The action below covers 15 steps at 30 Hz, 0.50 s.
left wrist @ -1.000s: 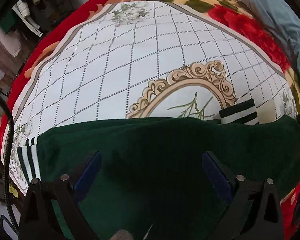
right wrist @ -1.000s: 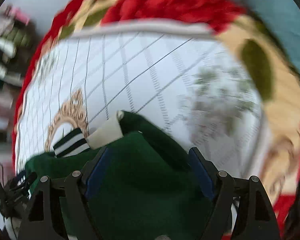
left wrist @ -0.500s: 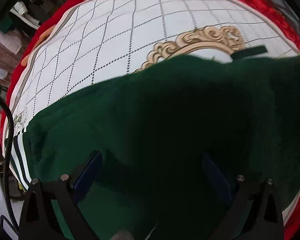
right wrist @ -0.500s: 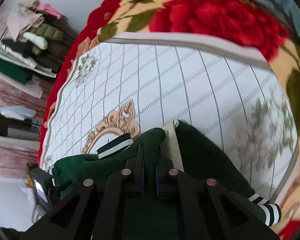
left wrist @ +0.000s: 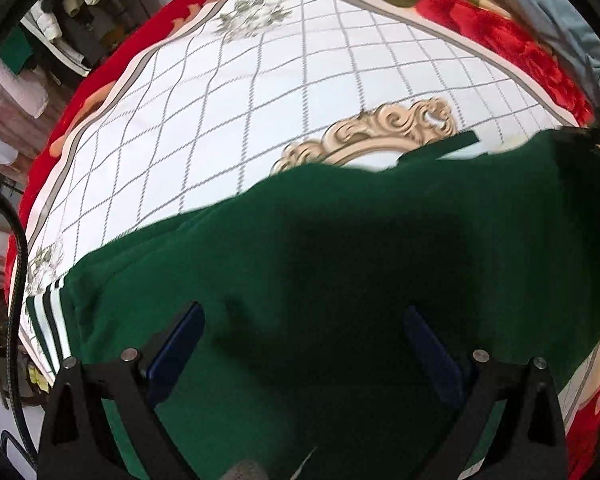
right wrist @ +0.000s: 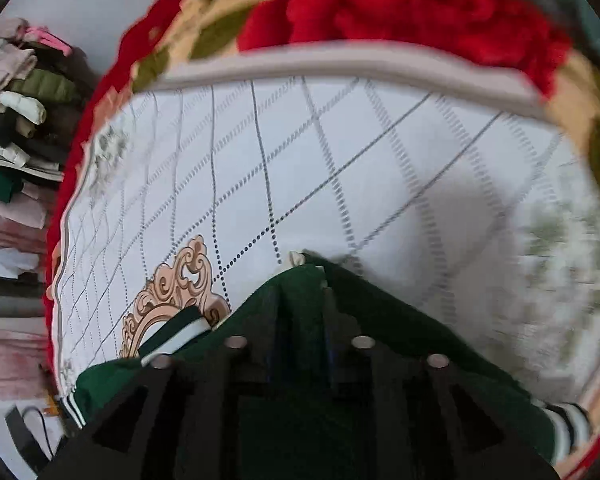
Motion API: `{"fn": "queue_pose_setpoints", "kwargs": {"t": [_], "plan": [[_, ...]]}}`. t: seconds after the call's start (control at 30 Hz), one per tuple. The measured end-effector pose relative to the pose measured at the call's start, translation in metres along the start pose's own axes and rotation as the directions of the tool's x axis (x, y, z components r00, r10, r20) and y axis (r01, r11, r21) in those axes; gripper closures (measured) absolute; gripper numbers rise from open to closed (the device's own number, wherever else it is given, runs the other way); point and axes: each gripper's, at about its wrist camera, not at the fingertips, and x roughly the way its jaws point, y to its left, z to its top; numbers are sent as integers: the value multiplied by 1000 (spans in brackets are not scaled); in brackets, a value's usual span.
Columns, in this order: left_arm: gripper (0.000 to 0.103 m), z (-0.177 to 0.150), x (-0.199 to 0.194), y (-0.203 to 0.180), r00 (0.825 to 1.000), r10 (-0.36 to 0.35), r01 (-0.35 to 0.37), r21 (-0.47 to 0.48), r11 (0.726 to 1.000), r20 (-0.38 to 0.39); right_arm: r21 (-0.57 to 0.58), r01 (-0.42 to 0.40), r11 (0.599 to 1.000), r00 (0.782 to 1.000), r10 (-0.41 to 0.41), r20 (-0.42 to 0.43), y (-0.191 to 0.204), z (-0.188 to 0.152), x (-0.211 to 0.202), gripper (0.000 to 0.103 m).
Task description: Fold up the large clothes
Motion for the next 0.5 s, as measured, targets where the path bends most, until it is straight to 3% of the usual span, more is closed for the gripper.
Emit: {"fn": "queue_pose_setpoints", "kwargs": {"t": [0.1, 0.23, 0.33, 0.4, 0.5], "plan": [[0, 16, 15, -8, 1000, 23, -22, -34, 999, 19, -28, 61, 998, 994, -58, 91, 2, -25, -47, 73], [0, 24, 48, -5, 1000, 16, -17, -77, 997, -9, -70, 12, 997, 995, -5, 104, 16, -58, -68, 73], [0, 25, 52, -1, 1000, -7, 8, -84, 996, 6, -148, -17, 989, 1000, 18, 3, 37, -66, -29, 73], [0, 22, 52, 3, 1000, -29, 30, -93, 995, 11, -141, -43, 989, 996, 31, -87, 45, -65, 9, 73], [0, 17, 49, 13, 1000, -28, 28, -113, 993, 0, -126, 11, 992, 983, -33, -178, 50, -58, 64, 73]]}}
